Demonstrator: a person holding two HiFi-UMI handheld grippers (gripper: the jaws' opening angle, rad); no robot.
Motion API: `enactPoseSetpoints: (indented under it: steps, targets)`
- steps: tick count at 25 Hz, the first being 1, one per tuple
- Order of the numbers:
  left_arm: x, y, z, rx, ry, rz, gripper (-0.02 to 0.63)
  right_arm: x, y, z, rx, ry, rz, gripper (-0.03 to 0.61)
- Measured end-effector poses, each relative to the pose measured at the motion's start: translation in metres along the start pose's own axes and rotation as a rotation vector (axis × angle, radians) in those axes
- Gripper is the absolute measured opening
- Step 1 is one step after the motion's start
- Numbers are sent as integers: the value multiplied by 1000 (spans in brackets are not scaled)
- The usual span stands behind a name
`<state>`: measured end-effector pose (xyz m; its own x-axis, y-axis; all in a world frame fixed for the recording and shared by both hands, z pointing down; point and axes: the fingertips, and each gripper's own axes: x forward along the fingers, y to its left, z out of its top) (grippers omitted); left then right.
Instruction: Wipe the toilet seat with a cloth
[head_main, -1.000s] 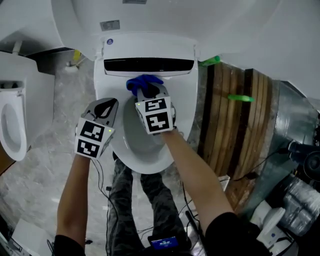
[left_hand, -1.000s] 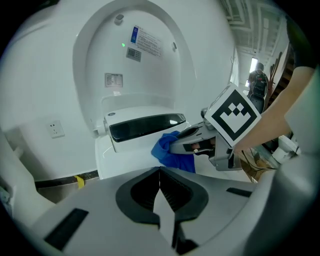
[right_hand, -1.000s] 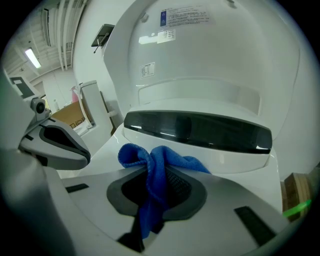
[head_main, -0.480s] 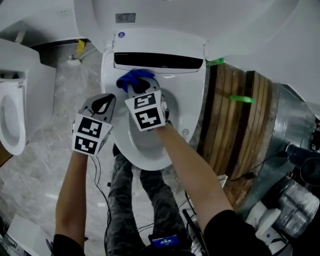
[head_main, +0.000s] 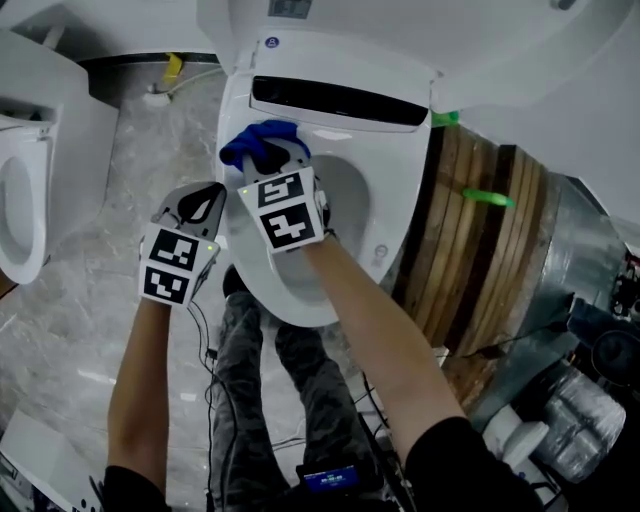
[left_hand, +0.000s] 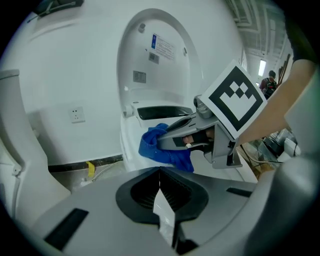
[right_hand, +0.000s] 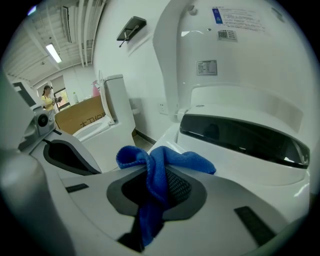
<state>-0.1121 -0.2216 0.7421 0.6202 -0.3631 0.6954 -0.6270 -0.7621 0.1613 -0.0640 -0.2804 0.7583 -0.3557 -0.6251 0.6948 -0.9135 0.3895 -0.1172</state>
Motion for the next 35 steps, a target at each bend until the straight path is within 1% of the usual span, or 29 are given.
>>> enactPoseSetpoints:
  steps: [6, 12, 21, 35]
  targets:
    - [-9, -15, -23, -15, 7, 5, 12, -12, 27, -20, -37, 5, 30, 61]
    - [-23, -35, -45, -16, 18, 8, 12, -30, 50, -46, -42, 20, 55, 61]
    - [-38, -70, -80, -20, 52, 12, 12, -64, 81, -96, -54, 64, 105, 61]
    - [-57, -130, -123, -37, 105, 19, 12, -128, 114, -168, -73, 112, 161, 61]
